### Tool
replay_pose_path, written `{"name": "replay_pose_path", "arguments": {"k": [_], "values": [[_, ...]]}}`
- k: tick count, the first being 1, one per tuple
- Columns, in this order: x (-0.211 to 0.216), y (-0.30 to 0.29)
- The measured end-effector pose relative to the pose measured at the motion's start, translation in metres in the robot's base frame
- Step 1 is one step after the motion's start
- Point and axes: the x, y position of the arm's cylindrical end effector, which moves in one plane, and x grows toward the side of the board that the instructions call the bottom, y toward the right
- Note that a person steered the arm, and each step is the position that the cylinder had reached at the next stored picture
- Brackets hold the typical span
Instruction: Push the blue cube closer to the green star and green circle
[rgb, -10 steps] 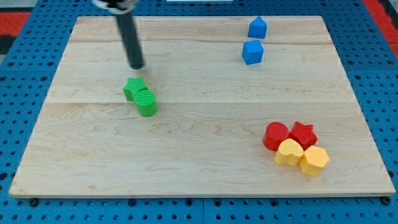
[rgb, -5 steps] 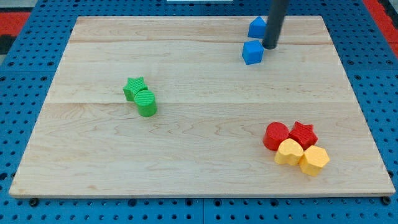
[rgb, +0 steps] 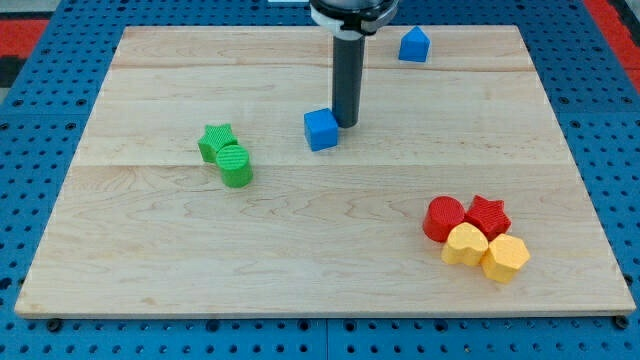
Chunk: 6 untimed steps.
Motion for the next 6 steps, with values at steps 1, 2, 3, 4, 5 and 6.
{"name": "replay_pose_path", "arguments": {"k": [1,2,3,4,5,6], "values": [[0.020,-0.021],[0.031,-0.044],[0.043,-0.051],[0.043,-0.060],[0.043,-0.068],[0.030,-0.046]]}}
